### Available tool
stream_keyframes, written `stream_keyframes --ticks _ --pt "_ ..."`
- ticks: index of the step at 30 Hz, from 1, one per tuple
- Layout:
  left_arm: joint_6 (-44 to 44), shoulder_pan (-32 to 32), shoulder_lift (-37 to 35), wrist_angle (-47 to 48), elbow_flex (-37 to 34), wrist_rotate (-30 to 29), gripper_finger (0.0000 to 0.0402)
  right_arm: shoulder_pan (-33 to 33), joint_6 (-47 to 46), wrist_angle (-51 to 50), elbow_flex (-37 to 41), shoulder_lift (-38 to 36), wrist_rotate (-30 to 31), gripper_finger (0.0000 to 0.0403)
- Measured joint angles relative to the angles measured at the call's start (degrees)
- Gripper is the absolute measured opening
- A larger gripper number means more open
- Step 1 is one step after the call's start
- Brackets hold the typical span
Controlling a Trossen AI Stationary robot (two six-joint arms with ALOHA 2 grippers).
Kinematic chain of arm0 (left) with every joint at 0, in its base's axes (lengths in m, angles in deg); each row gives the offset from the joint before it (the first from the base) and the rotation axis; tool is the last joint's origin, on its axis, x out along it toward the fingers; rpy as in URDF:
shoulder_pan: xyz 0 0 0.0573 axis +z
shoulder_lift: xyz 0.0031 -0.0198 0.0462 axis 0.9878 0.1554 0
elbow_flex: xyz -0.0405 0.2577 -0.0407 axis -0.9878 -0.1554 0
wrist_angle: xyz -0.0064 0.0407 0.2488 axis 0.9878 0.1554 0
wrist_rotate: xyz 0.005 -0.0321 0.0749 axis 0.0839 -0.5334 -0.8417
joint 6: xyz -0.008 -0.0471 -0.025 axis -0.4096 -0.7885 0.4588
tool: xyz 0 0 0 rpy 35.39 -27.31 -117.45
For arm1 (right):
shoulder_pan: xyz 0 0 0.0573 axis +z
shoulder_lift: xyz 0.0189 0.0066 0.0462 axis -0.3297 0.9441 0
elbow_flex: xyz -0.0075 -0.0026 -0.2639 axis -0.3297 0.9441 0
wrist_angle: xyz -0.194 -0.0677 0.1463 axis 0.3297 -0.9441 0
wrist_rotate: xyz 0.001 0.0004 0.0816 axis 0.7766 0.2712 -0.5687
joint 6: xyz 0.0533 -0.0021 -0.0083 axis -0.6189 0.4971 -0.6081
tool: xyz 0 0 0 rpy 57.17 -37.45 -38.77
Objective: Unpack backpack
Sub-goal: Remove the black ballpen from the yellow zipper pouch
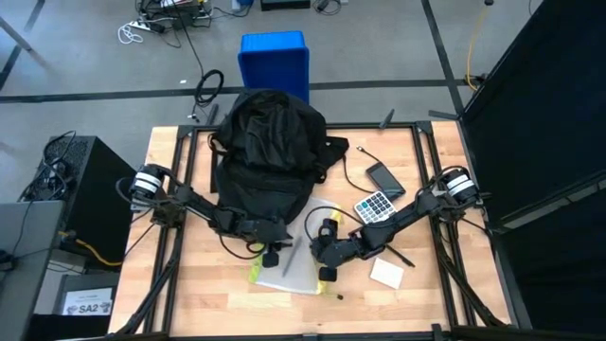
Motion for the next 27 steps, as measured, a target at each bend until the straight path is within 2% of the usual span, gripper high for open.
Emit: stream_keyframes --ticks 8,13,16,24,27 --pt "2.47 0.0 0.32 -0.16 2.11 2.74 0.0087 -2.52 3.16 -0.28 0.0 0.12 -0.19 0.0097" --pt "2.47 -0.17 0.37 0.77 2.78 4.11 0.0087 -4.44 0.9 -6.07 0.0 0.14 -5.8 0.013" --pt "2.4 -0.17 0.33 1.25 2.86 4.04 0.0087 -4.89 -1.33 -7.69 -0.13 0.14 -6.6 0.0145" --pt "2.69 -0.17 0.63 0.46 2.84 3.79 0.0087 -7.15 4.65 -2.04 0.07 0.21 -7.97 0.0164" --pt "2.69 -0.17 0.63 0.37 2.84 3.78 0.0087 -9.03 6.3 -0.31 0.06 0.21 -10.34 0.0169"
